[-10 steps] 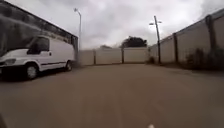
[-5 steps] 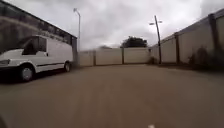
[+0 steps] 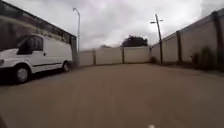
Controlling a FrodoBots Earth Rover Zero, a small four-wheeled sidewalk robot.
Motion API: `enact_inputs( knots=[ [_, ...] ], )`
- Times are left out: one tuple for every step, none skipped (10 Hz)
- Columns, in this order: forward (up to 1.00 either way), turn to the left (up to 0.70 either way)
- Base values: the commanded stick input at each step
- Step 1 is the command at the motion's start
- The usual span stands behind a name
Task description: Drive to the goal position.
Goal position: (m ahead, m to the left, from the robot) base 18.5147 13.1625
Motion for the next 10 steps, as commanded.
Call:
enact_inputs(
  knots=[
    [0.5,0.0],
    [0.5,0.0],
    [0.5,0.0],
    [0.5,0.0],
    [0.5,0.0],
    [0.5,0.0],
    [0.5,0.0],
    [0.5,0.0],
    [0.5,0.0],
    [0.5,0.0]
  ],
)
